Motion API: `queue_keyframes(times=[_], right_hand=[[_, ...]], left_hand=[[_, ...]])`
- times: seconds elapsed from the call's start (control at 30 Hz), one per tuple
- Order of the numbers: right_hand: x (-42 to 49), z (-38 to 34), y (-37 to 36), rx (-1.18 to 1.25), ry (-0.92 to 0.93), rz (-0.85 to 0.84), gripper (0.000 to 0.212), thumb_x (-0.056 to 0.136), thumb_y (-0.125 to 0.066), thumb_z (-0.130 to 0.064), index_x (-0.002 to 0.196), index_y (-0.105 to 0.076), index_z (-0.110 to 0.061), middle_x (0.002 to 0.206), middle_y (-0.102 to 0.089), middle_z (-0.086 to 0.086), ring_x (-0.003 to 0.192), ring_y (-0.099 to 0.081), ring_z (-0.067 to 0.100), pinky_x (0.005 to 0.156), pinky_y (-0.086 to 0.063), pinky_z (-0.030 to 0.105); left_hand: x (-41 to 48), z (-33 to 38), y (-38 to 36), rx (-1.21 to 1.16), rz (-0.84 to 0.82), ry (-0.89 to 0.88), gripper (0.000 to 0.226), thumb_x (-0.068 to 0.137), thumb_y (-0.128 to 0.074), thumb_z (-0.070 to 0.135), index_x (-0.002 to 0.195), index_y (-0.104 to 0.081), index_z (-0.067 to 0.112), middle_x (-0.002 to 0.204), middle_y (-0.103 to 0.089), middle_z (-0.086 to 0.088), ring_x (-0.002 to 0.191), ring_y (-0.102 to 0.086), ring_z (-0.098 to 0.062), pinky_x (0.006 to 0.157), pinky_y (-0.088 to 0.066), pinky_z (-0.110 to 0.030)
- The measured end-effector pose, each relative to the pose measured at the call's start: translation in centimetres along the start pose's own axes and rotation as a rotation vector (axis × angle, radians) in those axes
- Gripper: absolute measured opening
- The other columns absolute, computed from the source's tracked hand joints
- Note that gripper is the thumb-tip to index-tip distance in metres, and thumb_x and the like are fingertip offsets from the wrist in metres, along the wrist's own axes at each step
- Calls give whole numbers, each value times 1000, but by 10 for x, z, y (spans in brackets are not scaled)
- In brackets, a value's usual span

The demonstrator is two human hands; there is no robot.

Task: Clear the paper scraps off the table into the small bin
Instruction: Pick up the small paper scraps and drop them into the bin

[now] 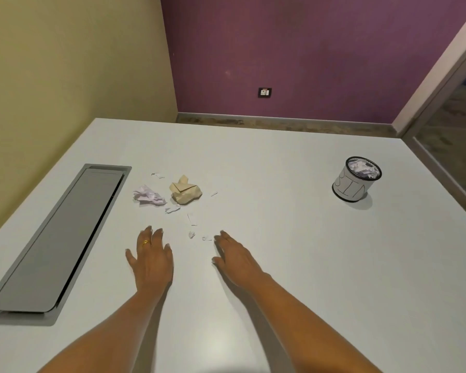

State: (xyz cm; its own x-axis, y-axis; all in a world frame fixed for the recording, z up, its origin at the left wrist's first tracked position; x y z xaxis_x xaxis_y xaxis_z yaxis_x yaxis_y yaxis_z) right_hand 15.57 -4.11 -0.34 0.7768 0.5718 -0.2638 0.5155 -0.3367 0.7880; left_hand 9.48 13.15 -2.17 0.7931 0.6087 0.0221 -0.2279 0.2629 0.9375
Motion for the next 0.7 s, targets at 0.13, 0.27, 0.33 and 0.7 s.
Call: queue_keyframes(times=[0.13,0.27,0.33,0.7], right_hand=[[15,-21,-20,7,16,-19,56,99,-38,-13,149,-12,-12,160,-3,6,148,-8,19,119,-14,32],[28,-35,-28,27,70,26,51,101,-25,-7,150,-12,-17,160,-3,3,148,-1,18,120,-9,34],[34,-40,-31,-45,114,8,56,98,-24,1,150,-13,-17,160,-3,3,148,2,19,120,-13,37],[31,-34,-28,-312,230,60,24,88,-39,11,101,-55,-1,109,-56,14,108,-46,25,81,-43,34]], left_hand=[[1,-8,-11,52,-51,11,45,97,-35,26,141,-32,15,153,-27,-7,144,-18,-23,113,-12,-59],[2,-7,-14,89,-48,4,46,98,-31,28,143,-28,18,155,-25,-5,145,-16,-23,113,-12,-59],[1,-7,-15,95,-43,4,47,98,-30,28,143,-27,18,155,-24,-5,145,-16,-23,113,-12,-59],[1,-5,-12,105,-52,11,46,97,-30,29,142,-28,19,154,-26,-4,145,-17,-22,112,-15,-58]])
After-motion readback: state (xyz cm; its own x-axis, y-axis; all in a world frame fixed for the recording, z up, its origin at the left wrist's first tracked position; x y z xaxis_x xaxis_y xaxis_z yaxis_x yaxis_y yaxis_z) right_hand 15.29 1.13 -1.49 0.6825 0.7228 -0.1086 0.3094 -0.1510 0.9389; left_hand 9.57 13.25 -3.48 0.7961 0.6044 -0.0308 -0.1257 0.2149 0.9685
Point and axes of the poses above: each hand's wrist, its own x-axis towards the middle knuckle, its own y-axis out of the back of the hand, z = x × y, the point moved 3 cm from there along x, towards the middle knuckle
